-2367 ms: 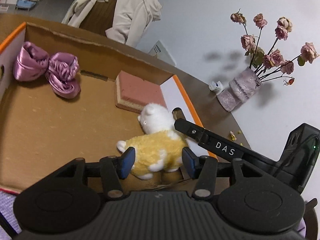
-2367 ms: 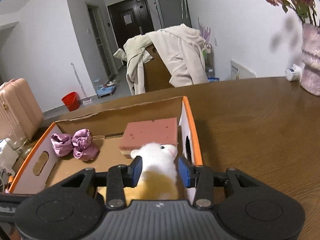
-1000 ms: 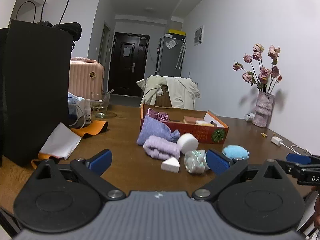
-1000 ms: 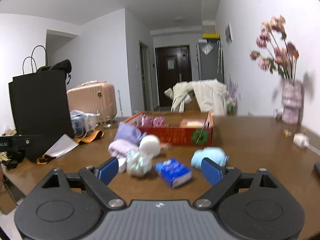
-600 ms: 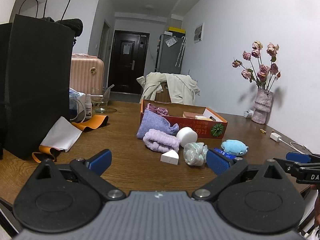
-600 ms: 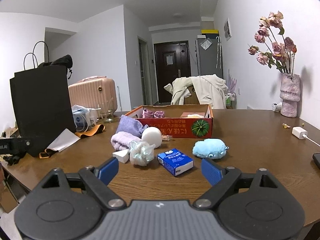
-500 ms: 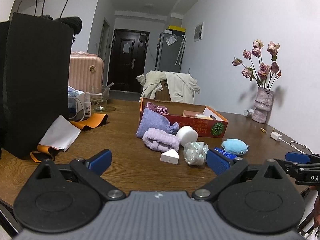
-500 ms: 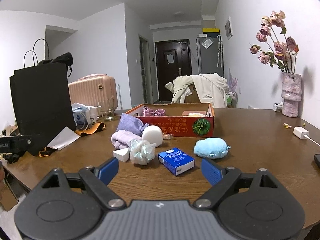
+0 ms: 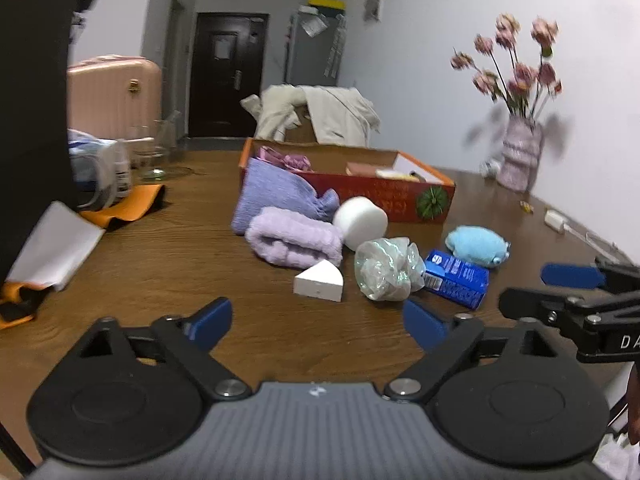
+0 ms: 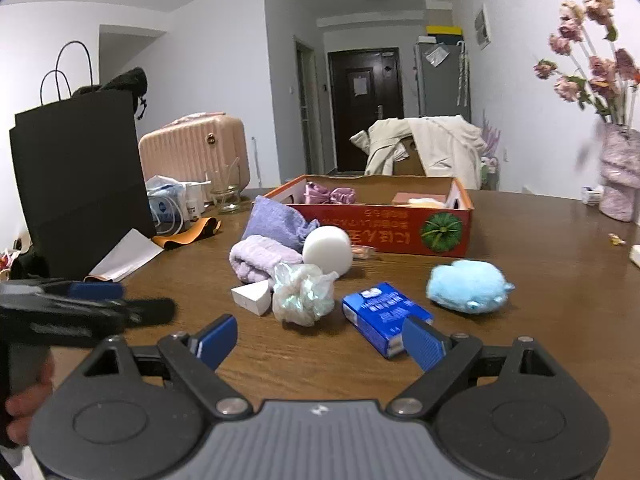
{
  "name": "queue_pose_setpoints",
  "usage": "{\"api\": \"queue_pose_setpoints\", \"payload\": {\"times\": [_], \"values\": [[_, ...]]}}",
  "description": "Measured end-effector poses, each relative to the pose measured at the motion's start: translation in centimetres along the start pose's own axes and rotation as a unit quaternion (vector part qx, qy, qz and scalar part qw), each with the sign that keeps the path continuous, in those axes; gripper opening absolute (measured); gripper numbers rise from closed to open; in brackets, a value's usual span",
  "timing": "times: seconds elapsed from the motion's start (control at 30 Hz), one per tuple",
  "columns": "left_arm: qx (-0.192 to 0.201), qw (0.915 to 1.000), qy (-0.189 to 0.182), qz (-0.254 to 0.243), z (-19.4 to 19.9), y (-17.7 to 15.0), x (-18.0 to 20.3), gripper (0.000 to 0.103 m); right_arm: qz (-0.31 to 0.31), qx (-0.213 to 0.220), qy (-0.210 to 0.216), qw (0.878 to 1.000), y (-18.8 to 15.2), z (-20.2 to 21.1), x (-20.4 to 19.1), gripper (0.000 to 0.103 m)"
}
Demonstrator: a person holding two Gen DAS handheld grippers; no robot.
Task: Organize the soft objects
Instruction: 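Withdraw both grippers from the box back toward the pile, then close the right gripper on the clear plastic bag while the left grips the white wedge sponge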
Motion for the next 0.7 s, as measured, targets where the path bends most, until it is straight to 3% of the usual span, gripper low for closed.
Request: {"api": "queue_pose_setpoints", "payload": {"times": [0.23, 0.5, 0.63, 0.7], "values": [[-0.029, 0.9993, -0.009, -0.022, -6.0, 0.9, -0.2, 0.075, -0.008, -0.019, 0.024, 0.999, 1.4, -5.2, 0.0, 0.087], [-0.063, 0.9977, -0.022, -0.015, -10.3, 1.0, -0.9, 0.063, -0.032, -0.05, 0.044, 0.997, 1.9, -10.3, 0.7, 0.072], [-0.074, 0.9963, -0.043, -0.006, -11.1, 1.0, -1.2, 0.039, -0.027, -0.064, 0.048, 0.996, 1.8, -12.0, 0.8, 0.051], [-0.074, 0.9961, -0.046, -0.013, -11.0, 1.0, -1.0, 0.037, -0.031, -0.066, 0.05, 0.996, 1.8, -12.4, 0.9, 0.043]]}}
Point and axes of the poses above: each gripper's, at about its wrist camera, not at the fingertips, and z roughly against the way its jaws point, x to its right, y to its top, the point moved 3 cm from there along -z, roughly the way its jaws point, and after that the axes turned 1 degree about x, right-handed, at the moved point
